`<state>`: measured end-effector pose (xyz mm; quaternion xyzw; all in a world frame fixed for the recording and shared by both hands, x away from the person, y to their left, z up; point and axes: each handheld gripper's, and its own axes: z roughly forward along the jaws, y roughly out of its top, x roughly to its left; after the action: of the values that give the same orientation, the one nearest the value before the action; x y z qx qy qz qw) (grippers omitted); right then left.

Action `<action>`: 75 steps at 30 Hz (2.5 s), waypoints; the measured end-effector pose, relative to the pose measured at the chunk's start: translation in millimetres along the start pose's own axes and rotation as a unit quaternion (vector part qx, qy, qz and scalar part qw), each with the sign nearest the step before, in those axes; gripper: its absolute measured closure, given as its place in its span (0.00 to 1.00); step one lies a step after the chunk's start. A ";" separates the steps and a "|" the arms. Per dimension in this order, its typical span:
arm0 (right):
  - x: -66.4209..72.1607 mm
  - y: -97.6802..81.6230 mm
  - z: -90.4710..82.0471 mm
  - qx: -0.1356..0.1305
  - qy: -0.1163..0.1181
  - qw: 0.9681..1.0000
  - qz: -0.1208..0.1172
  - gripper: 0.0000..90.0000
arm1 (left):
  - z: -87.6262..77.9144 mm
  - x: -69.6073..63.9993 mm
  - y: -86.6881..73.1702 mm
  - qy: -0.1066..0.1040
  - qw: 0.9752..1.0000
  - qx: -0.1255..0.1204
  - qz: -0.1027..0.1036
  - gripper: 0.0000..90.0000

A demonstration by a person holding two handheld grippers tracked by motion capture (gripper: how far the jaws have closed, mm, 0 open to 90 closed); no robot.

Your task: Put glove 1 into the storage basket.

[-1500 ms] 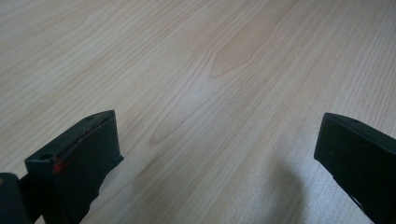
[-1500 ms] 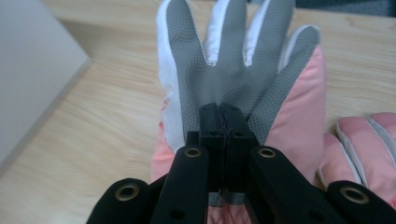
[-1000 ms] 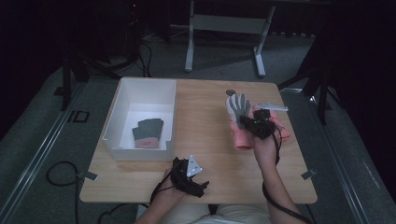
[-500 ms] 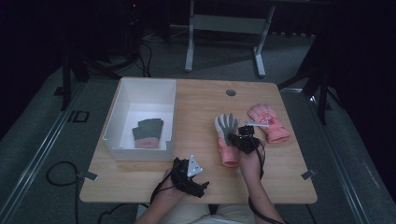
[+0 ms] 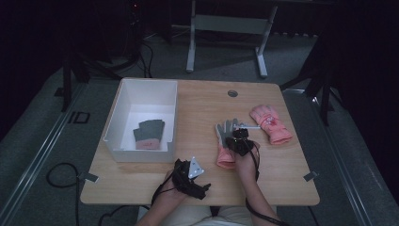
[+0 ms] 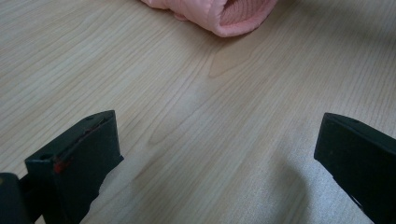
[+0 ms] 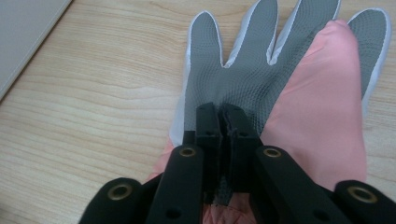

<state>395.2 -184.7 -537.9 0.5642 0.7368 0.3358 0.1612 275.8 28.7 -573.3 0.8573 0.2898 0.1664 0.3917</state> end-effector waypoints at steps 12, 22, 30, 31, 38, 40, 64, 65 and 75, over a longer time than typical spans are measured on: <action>-16.6 17.1 -35.1 -0.057 0.029 0.997 -0.034 0.75 | 0.3 0.2 -0.1 -0.005 1.000 -0.001 -0.004 0.00; -90.6 33.3 -73.8 -0.096 -0.001 0.988 -0.122 0.74 | 1.9 -0.8 -0.4 0.001 1.000 0.002 -0.003 0.00; -144.7 42.5 -76.8 -0.084 -0.022 0.991 -0.102 0.75 | 2.2 -0.7 -1.2 0.008 1.000 0.002 -0.005 0.00; -144.7 42.5 -76.8 -0.084 -0.022 0.991 -0.102 0.75 | 2.2 -0.7 -1.2 0.008 1.000 0.002 -0.005 0.00; -172.0 58.0 -65.6 -0.066 -0.043 0.990 -0.115 0.71 | 2.5 0.0 -1.4 0.008 1.000 0.002 -0.006 0.00; -176.9 61.1 -60.5 -0.061 -0.045 0.990 -0.115 0.71 | 2.9 -0.3 -1.6 0.010 1.000 0.004 -0.004 0.00; -194.7 65.6 -1.3 0.019 -0.073 0.988 -0.132 0.63 | 3.5 0.5 -1.9 0.009 1.000 0.006 -0.008 0.00; -194.7 65.6 -1.3 0.019 -0.073 0.988 -0.132 0.63 | 3.5 0.5 -1.9 0.009 1.000 0.006 -0.008 0.00; -193.1 68.1 1.8 0.037 -0.082 0.990 -0.107 0.94 | 3.7 0.6 -1.7 0.009 1.000 0.006 -0.007 0.00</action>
<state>505.7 -356.2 -520.4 0.5132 0.7892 0.2416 0.2351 277.5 27.9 -576.9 0.8560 0.3000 0.1696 0.3853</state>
